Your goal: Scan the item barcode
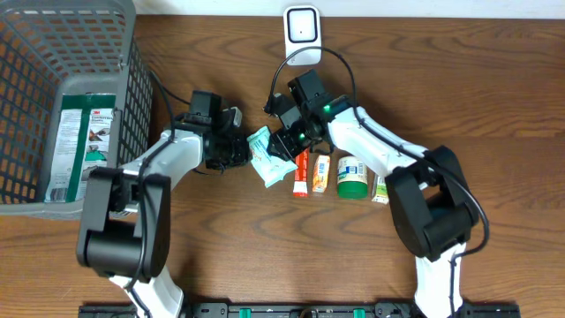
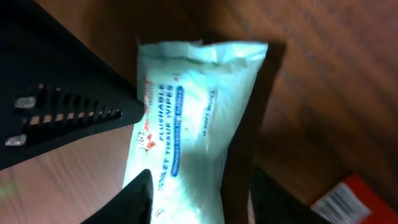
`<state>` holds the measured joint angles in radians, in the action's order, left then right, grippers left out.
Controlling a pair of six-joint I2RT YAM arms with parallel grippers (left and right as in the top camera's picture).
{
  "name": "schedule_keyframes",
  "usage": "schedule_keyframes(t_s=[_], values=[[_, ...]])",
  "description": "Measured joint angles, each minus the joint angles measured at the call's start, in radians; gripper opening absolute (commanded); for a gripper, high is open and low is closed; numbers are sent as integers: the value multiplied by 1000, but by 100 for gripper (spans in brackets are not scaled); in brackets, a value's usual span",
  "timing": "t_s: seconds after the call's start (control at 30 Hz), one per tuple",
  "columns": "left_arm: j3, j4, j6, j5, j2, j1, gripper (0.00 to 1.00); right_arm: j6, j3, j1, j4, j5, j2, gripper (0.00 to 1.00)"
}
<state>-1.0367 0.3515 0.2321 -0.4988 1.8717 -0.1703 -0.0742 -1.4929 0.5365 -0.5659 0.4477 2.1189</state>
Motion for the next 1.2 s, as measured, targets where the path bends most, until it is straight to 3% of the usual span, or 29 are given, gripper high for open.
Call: schedule_keyframes(t_s=[0.07,0.23,0.3,0.6,0.67,0.77,0.97,1.2], values=[[0,-5,0,-3,14,0,16,0,0,-3,1,24,27,41],[-4,-19,11,-14,27,0,15,3,0,-5,3,116,67,22],[-6,-20,13,-20,31,3,15,1,0,-8,1,138,67,2],[-6,-23,26,-25,30,6,17,1,-47,-10,-58,144,68,1],[-6,-23,27,-21,24,6,29,-11,-87,-6,-112,108,68,1],[-1,-17,29,5,-13,7,37,-25,-136,5,-140,30,64,1],[6,51,33,42,-280,31,41,-38,-146,57,-146,-238,3,1],[6,181,34,224,-593,64,41,-40,-149,201,-130,-753,-23,1]])
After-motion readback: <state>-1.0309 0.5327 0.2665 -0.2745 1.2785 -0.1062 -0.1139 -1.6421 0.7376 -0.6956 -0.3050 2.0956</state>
